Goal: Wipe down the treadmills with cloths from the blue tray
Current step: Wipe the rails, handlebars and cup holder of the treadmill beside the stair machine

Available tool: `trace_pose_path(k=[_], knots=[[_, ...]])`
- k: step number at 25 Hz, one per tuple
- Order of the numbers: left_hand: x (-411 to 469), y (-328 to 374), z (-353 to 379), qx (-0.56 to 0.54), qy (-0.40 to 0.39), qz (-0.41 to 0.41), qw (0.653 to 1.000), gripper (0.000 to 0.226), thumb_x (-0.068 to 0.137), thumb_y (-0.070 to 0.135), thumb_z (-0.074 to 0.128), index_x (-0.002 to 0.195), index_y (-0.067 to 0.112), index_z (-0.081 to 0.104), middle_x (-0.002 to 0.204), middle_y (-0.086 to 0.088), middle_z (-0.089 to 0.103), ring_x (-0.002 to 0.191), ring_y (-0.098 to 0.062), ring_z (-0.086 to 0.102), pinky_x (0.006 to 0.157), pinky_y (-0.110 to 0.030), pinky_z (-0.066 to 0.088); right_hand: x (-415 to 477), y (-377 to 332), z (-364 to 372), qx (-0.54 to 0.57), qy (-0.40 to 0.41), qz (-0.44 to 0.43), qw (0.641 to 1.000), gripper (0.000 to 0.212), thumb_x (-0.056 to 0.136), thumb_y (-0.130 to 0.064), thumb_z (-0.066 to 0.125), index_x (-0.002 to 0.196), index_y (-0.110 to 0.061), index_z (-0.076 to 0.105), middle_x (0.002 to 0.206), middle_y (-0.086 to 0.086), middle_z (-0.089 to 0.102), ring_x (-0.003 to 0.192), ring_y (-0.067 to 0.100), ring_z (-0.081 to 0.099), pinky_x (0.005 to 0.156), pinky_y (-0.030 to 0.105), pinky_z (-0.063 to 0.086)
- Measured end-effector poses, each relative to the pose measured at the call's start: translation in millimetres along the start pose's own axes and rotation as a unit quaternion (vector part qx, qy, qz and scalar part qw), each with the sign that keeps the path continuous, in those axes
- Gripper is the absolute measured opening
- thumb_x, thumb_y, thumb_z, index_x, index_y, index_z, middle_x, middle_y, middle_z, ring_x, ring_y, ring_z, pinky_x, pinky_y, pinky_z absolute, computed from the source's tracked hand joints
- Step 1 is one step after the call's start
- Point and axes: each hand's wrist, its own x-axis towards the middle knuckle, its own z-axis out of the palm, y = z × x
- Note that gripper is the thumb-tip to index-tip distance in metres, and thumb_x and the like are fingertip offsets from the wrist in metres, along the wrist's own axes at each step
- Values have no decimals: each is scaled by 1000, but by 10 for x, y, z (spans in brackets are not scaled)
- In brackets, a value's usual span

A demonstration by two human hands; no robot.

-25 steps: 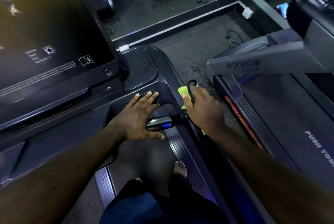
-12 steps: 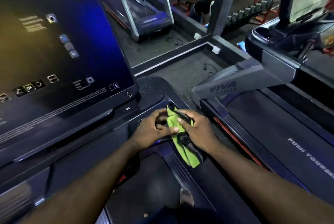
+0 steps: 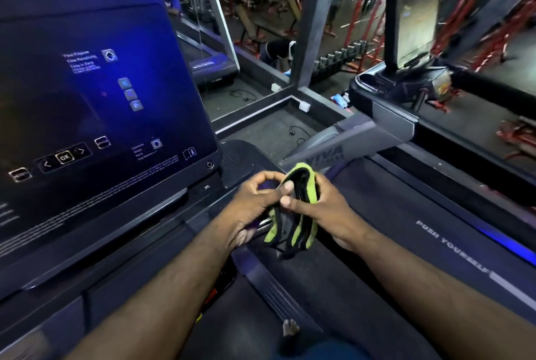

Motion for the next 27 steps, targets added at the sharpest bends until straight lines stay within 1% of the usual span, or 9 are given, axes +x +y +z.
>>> trace_pose_path(k=[4,7,9,11,14,18,21,24,27], knots=[[-8,49,8,68,-22,-16,997,36,96,25,73,119,-1,73,109,-23,76,88,-22,75,75,-31,63,32,-29,89,-48,11,-3,999,85,59,-39,102,131,-22,60,120,-3,76,114,15,72,105,44,56],[92,174,-102,199,-4,50,979,30,83,-2,84,111,6,78,102,-10,80,88,-15,72,83,-27,61,228,-116,-9,117,63,19,991,36,75,-1,73,111,-5,72,102,17,78,94,32,73,91,47,59],[234,296,-214,307,43,73,948,39,73,-10,87,101,14,77,91,3,78,81,-11,66,81,-27,58,388,-190,-213,157,96,38,982,29,77,17,57,90,-3,75,84,16,77,79,33,70,79,40,59],[417,382,-294,395,102,54,911,35,68,9,90,96,19,70,86,-1,77,77,-17,65,80,-35,56,549,-198,-432,152,104,35,982,34,76,20,53,79,-5,76,78,14,76,74,32,70,77,39,60],[651,410,-315,510,116,9,852,49,71,55,75,87,9,72,79,-8,73,70,-21,60,72,-40,52,754,-121,-622,112,92,2,989,37,79,19,56,99,-3,77,96,15,78,92,33,72,96,52,57],[756,362,53,303,153,35,940,40,98,38,72,97,0,62,80,-1,62,72,-11,56,66,-26,43,759,59,-585,-180,37,-144,972,80,82,13,59,154,-21,53,133,-6,70,109,22,72,92,21,52],[830,201,308,300,149,24,942,63,75,56,87,112,14,57,91,10,67,79,1,64,69,-17,51,701,280,-271,-119,-175,-110,971,92,88,-18,64,168,-20,18,165,3,43,146,24,48,114,24,36],[900,140,217,231,231,20,945,66,69,31,97,118,8,59,107,-8,76,94,-14,69,81,-32,61,950,320,-521,23,-184,-136,973,81,86,-17,65,160,-31,34,164,-14,41,152,4,37,127,35,29],[941,80,191,61,221,6,973,55,76,12,88,123,-1,61,108,-21,72,100,-30,68,97,-49,56,1351,309,-745,-165,-148,-256,941,87,86,-49,80,161,-40,36,169,-11,35,153,8,37,126,34,33]])
